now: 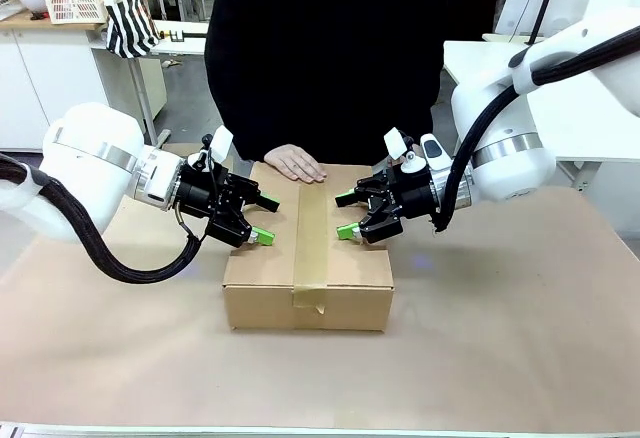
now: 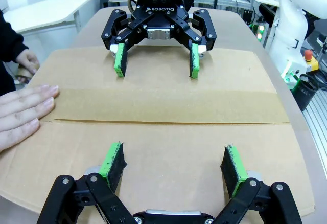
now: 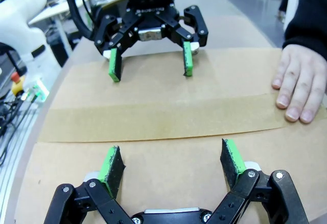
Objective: Pack the gift set into the box.
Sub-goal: Press and hold the closed box until the human finishes sealing it.
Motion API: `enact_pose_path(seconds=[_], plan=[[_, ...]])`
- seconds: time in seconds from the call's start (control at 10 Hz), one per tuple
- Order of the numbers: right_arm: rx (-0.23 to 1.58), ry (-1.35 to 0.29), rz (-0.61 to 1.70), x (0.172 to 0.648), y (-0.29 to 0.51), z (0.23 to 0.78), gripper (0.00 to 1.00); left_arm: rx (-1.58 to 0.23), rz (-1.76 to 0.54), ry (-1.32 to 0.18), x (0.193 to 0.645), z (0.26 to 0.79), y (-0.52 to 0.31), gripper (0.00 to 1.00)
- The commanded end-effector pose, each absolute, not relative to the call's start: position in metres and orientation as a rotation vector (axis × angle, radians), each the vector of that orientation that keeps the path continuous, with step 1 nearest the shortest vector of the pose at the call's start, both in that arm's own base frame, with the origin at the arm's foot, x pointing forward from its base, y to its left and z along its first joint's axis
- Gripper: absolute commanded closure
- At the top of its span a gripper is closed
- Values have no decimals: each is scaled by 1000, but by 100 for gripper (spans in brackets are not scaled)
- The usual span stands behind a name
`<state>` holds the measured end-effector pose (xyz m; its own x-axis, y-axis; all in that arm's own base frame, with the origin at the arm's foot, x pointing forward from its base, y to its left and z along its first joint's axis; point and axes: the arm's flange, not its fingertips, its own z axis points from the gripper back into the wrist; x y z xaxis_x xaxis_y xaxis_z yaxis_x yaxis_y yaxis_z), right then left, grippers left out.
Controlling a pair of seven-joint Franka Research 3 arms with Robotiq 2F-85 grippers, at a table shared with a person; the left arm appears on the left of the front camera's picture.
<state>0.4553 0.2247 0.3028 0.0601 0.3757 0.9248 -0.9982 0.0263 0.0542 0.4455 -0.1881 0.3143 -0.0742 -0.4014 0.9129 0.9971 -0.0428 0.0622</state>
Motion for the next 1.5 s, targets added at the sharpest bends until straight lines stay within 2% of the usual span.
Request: enact_pose_path(seconds=[0.0, 1.4], plan=[[940, -888, 1314, 454, 224, 299, 0, -882, -1447, -930, 445, 313, -188, 0], [940, -888, 1314, 454, 224, 299, 0, -882, -1447, -930, 445, 313, -188, 0]])
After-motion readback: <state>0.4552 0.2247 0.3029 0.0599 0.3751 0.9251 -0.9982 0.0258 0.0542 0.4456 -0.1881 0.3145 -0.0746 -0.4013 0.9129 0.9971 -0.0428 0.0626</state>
